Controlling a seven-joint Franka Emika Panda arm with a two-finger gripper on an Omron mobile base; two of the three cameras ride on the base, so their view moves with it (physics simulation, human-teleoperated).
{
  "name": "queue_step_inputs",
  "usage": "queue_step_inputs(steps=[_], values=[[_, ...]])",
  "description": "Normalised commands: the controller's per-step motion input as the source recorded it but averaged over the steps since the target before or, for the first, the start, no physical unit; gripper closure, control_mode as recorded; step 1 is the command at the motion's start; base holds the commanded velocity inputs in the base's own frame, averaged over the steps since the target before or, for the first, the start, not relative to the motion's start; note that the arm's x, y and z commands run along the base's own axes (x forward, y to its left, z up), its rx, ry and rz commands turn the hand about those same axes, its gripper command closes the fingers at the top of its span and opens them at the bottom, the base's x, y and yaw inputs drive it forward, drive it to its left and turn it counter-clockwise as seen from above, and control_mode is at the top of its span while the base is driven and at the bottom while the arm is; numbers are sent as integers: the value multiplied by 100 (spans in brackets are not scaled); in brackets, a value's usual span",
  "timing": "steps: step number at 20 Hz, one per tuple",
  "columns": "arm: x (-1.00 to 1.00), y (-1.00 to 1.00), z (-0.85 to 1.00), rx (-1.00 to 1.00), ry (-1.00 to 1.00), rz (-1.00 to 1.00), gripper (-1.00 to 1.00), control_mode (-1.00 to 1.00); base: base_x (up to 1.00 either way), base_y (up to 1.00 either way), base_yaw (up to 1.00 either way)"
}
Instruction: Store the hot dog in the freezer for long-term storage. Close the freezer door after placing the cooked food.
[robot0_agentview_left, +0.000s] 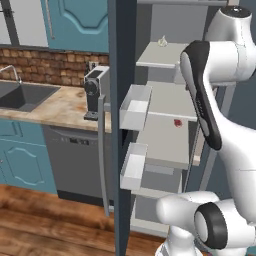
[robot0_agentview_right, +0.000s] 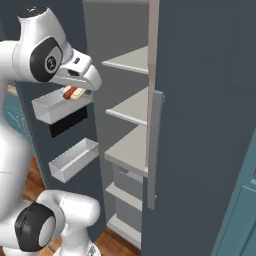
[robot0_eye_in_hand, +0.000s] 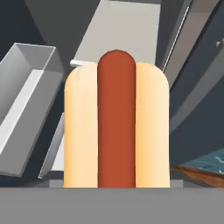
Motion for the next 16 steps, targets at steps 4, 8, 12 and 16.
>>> queue_step_inputs(steps=[4,8,12,16], values=[[67,0,1,-2,-33,-5,100,-100,0,0,0],[9,0,0,-19,-65,0,100,-100,0,0,0],[2,-18,0,-26,-37,0,100,-100,0,0,0],[48,-25,2,-4,5,0,100,-100,0,0,0]])
